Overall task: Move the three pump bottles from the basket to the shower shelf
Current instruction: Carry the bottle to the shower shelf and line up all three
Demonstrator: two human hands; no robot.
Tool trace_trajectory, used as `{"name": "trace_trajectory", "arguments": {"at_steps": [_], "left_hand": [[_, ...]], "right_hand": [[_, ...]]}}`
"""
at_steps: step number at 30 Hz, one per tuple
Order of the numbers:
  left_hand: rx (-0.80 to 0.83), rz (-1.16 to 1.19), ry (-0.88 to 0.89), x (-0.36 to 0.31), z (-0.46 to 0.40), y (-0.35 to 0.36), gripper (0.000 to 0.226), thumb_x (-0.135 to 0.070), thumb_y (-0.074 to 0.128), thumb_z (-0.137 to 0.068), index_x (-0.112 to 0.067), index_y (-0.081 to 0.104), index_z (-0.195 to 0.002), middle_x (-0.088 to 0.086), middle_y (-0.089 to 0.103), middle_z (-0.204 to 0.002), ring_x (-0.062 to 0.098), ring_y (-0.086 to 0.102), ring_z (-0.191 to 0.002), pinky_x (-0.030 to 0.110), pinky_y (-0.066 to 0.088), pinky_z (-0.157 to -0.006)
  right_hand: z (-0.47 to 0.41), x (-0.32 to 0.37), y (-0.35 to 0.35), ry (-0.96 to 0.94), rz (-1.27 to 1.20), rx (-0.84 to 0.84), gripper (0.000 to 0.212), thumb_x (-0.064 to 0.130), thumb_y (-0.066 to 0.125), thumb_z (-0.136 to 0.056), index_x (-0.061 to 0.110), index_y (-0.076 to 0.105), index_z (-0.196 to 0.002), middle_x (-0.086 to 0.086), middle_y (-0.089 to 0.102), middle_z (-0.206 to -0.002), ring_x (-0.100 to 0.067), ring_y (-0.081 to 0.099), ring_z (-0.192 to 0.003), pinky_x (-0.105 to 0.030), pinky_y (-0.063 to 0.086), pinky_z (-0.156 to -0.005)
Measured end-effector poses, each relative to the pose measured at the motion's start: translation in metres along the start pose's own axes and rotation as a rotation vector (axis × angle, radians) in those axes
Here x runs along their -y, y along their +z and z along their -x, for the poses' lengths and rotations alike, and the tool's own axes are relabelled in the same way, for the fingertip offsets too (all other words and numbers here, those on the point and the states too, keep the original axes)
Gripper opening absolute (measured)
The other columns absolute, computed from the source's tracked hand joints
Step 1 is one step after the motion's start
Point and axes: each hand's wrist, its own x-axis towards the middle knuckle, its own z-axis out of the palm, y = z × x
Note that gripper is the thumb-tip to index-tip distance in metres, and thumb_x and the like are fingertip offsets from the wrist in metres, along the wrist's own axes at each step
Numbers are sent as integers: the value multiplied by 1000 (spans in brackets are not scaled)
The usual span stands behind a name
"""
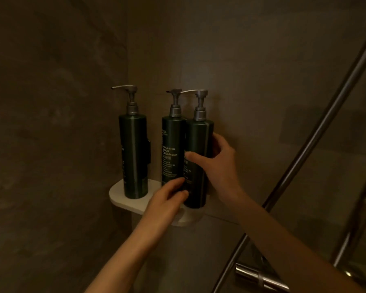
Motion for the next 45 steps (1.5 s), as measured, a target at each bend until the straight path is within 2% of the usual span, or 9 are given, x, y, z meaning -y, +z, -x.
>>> {"name": "trace_trajectory", "arguments": {"at_steps": [6,10,14,16,22,27,33,39,45], "left_hand": [[-136,-214,200,14,0,17,57,-15,60,-87,-37,37,-134,-19,45,-121,-5,45,-113,10,36,-92],[-154,-295,279,21,0,23,58,-16,60,-87,-46,31,-126,-22,43,-123,-4,45,-118,17,37,-101],[-198,-354,338,22,2,17,54,-19,59,-88,-42,35,-130,-21,45,-123,-20,42,-104,-4,33,-84],[-244,-394,370,22,6,9,52,-22,58,-89,-39,38,-134,-22,44,-125,-23,40,-104,-4,31,-83],[-390,-542,481,17,7,-29,54,-21,57,-90,-26,37,-140,-11,36,-145,-4,32,-130,10,27,-105],[-490,-611,467,16,-6,-56,67,-17,59,-88,-19,26,-146,1,23,-153,15,28,-139,42,30,-114],[-432,-476,425,22,-31,-77,80,-15,63,-85,-26,14,-148,-1,29,-150,10,33,-135,41,34,-111],[-381,-377,397,37,-48,-86,79,-23,66,-83,-30,19,-146,-4,40,-145,8,40,-131,45,41,-107],[-358,-353,409,41,-57,-94,78,-26,66,-83,-30,20,-146,-6,41,-144,5,41,-129,37,39,-107]], "right_hand": [[15,-19,4,-67,43,-48,73,28,79,-71,30,44,-135,15,49,-124,2,51,-111,-22,47,-89],[22,-28,2,-54,38,-7,77,24,79,-73,31,39,-138,8,50,-132,-5,50,-119,-35,48,-98],[26,-25,1,-102,106,-78,75,26,75,-77,27,36,-141,8,45,-134,-5,47,-120,-25,45,-98],[34,-21,1,-200,177,-174,69,27,70,-81,24,36,-141,4,42,-136,-4,44,-120,-11,40,-93],[64,-14,31,-663,492,-134,48,19,62,-85,7,52,-131,-13,51,-135,-21,43,-129,-28,40,-105],[69,-11,65,-523,561,86,59,30,52,-94,15,29,-146,-7,22,-156,-15,9,-146,-29,18,-117],[65,-13,95,-382,725,133,74,30,39,-96,28,-16,-146,-4,-29,-155,-19,-29,-141,-49,4,-119],[65,-13,111,-284,700,83,76,27,27,-92,31,-31,-140,1,-44,-147,-17,-36,-138,-43,-9,-116],[56,-9,118,-243,544,80,85,8,42,-93,32,-24,-141,6,-32,-152,-10,-27,-141,-34,-4,-119]]}}
